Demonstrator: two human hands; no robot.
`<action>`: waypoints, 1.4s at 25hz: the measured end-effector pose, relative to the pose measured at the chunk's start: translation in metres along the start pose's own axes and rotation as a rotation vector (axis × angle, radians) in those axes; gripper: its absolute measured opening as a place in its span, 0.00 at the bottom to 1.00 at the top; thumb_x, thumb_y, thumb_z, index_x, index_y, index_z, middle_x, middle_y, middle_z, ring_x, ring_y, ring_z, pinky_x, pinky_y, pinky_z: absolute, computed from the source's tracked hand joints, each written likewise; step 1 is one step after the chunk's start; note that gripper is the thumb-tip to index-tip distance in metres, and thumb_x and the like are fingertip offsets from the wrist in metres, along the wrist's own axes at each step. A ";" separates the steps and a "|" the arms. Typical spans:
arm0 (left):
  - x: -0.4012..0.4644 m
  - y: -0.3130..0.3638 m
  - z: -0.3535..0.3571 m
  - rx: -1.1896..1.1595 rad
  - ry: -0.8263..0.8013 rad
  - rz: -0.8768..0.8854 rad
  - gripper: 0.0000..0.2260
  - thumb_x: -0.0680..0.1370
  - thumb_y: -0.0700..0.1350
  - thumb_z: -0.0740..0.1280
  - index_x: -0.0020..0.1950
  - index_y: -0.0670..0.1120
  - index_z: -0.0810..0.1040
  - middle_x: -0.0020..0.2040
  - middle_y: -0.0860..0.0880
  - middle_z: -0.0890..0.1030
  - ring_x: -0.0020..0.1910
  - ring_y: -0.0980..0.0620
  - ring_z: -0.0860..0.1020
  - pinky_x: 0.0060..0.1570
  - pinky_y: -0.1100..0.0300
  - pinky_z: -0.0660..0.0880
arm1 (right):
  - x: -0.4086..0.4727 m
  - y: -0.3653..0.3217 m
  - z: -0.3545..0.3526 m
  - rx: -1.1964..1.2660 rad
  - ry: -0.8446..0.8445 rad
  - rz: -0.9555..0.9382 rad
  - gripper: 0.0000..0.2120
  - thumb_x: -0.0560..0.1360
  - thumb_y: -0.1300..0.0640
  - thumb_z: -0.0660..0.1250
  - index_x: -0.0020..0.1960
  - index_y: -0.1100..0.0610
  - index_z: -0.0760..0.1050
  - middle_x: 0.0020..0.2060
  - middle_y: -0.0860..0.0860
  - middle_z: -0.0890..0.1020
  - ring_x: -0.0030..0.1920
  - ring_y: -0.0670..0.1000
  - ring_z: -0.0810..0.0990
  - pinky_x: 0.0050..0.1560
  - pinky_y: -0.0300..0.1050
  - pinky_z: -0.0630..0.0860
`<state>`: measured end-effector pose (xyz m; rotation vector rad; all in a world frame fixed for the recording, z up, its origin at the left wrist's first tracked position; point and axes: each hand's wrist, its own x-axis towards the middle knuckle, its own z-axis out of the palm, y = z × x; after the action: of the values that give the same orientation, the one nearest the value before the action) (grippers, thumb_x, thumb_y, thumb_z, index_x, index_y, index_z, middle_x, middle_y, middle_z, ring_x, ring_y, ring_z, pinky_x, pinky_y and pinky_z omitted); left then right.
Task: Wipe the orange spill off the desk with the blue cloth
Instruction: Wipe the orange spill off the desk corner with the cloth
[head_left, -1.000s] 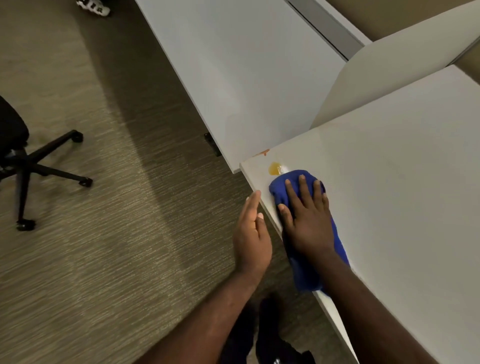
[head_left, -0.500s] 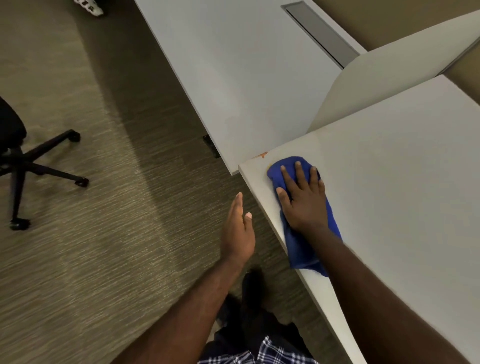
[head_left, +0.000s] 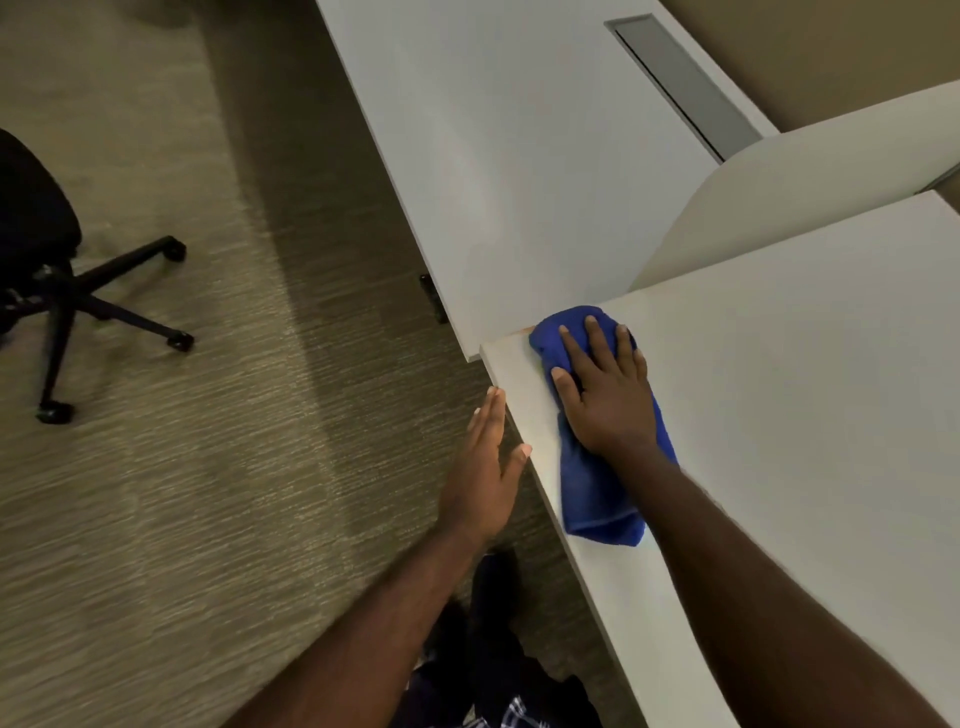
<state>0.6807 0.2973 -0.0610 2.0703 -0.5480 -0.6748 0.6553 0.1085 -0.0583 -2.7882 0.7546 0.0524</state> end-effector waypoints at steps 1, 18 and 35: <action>0.000 -0.001 0.000 0.008 0.003 -0.001 0.31 0.83 0.49 0.62 0.81 0.51 0.49 0.82 0.55 0.50 0.80 0.56 0.50 0.78 0.49 0.57 | 0.006 0.006 -0.002 0.004 0.005 0.016 0.26 0.80 0.39 0.44 0.77 0.40 0.47 0.79 0.47 0.49 0.78 0.57 0.42 0.76 0.57 0.43; -0.003 -0.004 0.004 0.021 0.033 -0.035 0.32 0.82 0.55 0.60 0.81 0.54 0.45 0.82 0.54 0.47 0.77 0.61 0.48 0.77 0.52 0.57 | 0.050 -0.039 -0.007 -0.023 0.011 -0.188 0.23 0.80 0.44 0.48 0.73 0.49 0.63 0.70 0.51 0.69 0.73 0.58 0.60 0.74 0.57 0.53; 0.006 -0.011 -0.039 0.020 0.415 0.022 0.28 0.82 0.59 0.49 0.80 0.49 0.55 0.82 0.50 0.54 0.79 0.57 0.53 0.75 0.40 0.60 | 0.005 -0.075 0.013 -0.081 -0.049 -0.374 0.25 0.77 0.50 0.58 0.74 0.48 0.63 0.78 0.51 0.55 0.78 0.57 0.45 0.75 0.59 0.45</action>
<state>0.7115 0.3233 -0.0534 2.1394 -0.3389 -0.2138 0.6976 0.1723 -0.0541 -2.9425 0.2152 0.0830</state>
